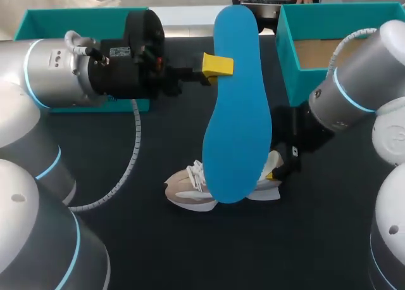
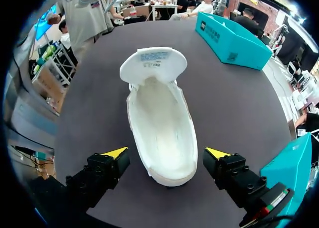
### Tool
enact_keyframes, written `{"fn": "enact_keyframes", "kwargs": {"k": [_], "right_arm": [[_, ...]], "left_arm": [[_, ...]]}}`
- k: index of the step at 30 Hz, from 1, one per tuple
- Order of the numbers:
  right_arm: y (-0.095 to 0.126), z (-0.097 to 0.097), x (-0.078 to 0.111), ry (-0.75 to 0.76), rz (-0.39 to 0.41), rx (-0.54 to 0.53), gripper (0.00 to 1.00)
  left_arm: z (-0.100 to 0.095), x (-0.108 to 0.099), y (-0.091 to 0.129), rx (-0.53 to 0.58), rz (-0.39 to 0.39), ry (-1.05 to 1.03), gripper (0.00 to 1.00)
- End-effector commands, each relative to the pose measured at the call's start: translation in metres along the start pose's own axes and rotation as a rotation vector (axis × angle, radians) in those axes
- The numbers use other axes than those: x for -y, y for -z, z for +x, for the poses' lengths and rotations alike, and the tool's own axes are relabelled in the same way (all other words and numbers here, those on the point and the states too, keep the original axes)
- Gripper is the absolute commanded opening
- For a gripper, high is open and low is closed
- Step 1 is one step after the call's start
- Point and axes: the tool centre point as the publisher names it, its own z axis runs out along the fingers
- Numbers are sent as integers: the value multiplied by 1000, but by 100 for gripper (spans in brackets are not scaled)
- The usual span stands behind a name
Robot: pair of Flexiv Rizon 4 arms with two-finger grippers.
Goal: Take the shoe out of the shoebox, open the shoe tongue, remove and reinsert the insole, then place the shoe into the shoebox
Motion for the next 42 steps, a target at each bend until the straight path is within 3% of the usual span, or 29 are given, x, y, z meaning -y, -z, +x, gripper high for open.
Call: {"fn": "enact_keyframes", "kwargs": {"k": [1,7,21,35,39,42], "right_arm": [[16,1,-8,-8,198,-29,100],[14,-3,-12,-26,251,-27,100],[-11,-7,-9,6,266,-38,100],[-13,-5,-10,-4,270,-48,100],[-14,-21,-27,-12,288,-31,100],[-23,-32,-29,1,283,-28,100]], "left_arm": [[-1,-1,-1,-1,2,-1,0],[-1,-1,-1,-1,2,-1,0],[-1,-1,-1,-1,2,-1,0],[-1,-1,-1,-1,2,-1,0],[-1,-1,-1,-1,2,-1,0],[-1,-1,-1,-1,2,-1,0]]}}
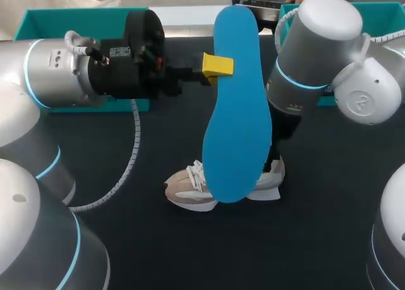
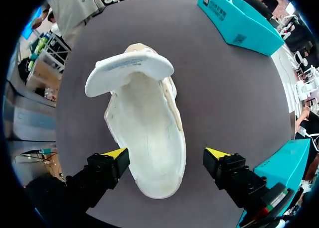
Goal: Take the shoe out of the shoebox, open the shoe tongue, remove and reinsert the insole, then place the shoe into the shoebox
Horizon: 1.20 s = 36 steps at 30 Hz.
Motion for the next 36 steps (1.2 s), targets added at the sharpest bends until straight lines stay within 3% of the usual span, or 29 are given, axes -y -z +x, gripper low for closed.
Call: {"fn": "enact_keyframes", "kwargs": {"k": [1,6,11,13,15,17,20,24,25,26,31,36], "right_arm": [[-14,-16,-12,15,5,-8,100],[-38,-29,-14,56,13,-65,100],[-64,-30,-12,64,-20,-80,100],[-71,-30,-13,67,-20,-95,81],[-76,-30,-13,68,-21,-112,74],[-80,-29,-14,67,-23,-116,49],[-83,-27,-16,67,-17,-139,29],[-88,-23,-18,70,-6,-180,22],[-90,-22,-19,68,-8,-185,4],[-90,-21,-19,66,-12,-186,0],[-84,-10,-21,-2,-14,-210,0],[-60,7,-17,-262,-100,-236,0]], "left_arm": [[-1,-1,0,-2,3,-1,0],[-1,-1,0,-2,3,-1,0],[-1,-1,0,-2,3,-1,0],[-1,-1,0,-2,3,-1,0],[-1,-1,0,-2,3,-1,0],[-1,-1,0,-2,3,-1,0],[-1,-1,0,-2,3,-1,0],[-1,-1,0,-2,3,-1,0],[-1,-1,0,-2,3,-1,0],[-1,-1,0,-2,3,-1,0],[-1,-1,0,-2,3,-1,0],[-1,-1,0,-2,3,-1,0]]}}
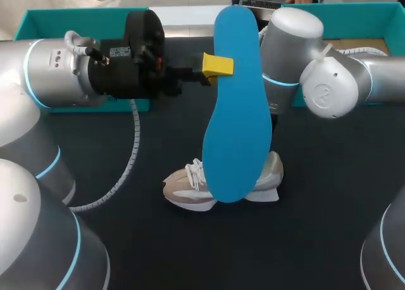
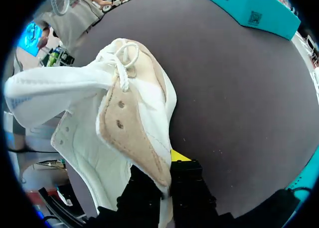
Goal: Take the shoe out of the shoebox, open the shoe tongue, remove and reinsert the insole, then place the shoe into the shoebox
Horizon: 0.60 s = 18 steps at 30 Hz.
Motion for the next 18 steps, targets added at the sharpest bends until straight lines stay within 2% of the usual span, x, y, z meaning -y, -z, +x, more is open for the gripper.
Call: {"fn": "enact_keyframes", "kwargs": {"k": [1,3,5,7,8,10,11,18], "right_arm": [[19,21,8,-219,-133,3,0],[30,30,8,-361,-169,-49,0],[38,39,9,-454,-250,-29,0],[45,51,7,-553,-291,-34,0],[47,59,5,-624,-279,-40,0],[52,66,-1,-653,-279,-12,0],[57,65,-3,-621,-231,30,0],[57,65,-3,-621,-231,30,0]], "left_arm": [[-1,-1,0,-2,3,-1,0],[-1,-1,0,-2,3,-1,0],[-1,-1,0,-2,3,-1,0],[-1,-1,0,-2,3,-1,0],[-1,-1,0,-2,3,-1,0],[-1,-1,0,-2,3,-1,0],[-1,-1,0,-2,3,-1,0],[-1,-1,0,-2,3,-1,0]]}}
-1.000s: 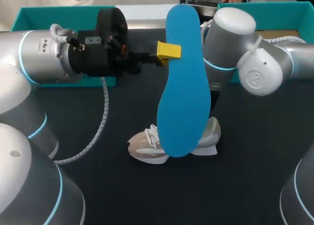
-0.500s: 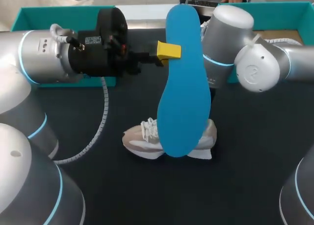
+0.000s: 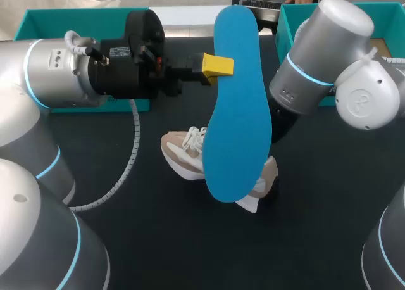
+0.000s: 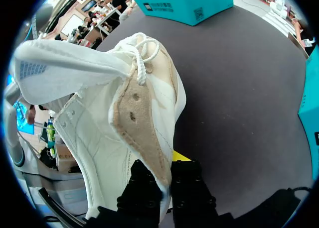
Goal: Take the shoe out of the shoebox, open the shoe tongue, remove and reinsert the insole, then place the shoe into the shoebox
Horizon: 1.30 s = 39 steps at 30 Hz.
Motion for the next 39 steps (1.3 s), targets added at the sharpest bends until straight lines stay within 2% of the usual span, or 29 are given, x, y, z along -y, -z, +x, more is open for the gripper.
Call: {"fn": "enact_keyframes", "kwargs": {"k": [1,6,9,11,12,14,17,21,27,28,30,36,39], "right_arm": [[2,4,7,-81,-61,38,0],[2,4,7,-81,-61,38,0],[2,-2,13,-272,-160,98,0],[-1,-3,13,-331,-229,117,0],[-3,-3,13,-393,-250,170,0],[-6,-1,13,-464,-299,198,0],[-11,-1,17,-560,-339,202,0],[-10,0,17,-650,-324,158,0],[-20,10,17,-752,-356,218,0],[-23,11,15,-749,-342,212,0],[-28,10,13,-752,-368,230,0],[-44,10,4,-718,-310,243,0],[-50,9,4,-709,-305,248,0]], "left_arm": [[-1,-1,0,-2,2,-1,0],[-1,-1,0,-2,2,-1,0],[-1,-1,0,-2,2,-1,0],[-1,-1,0,-2,2,-1,0],[-1,-1,0,-2,2,-1,0],[-1,-1,0,-2,2,-1,0],[-1,-1,0,-2,2,-1,0],[-1,-1,0,-2,2,-1,0],[-1,-1,0,-2,2,-1,0],[-1,-1,0,-2,2,-1,0],[-1,-1,0,-2,2,-1,0],[-1,-1,0,-2,2,-1,0],[-1,-1,0,-2,2,-1,0]]}}
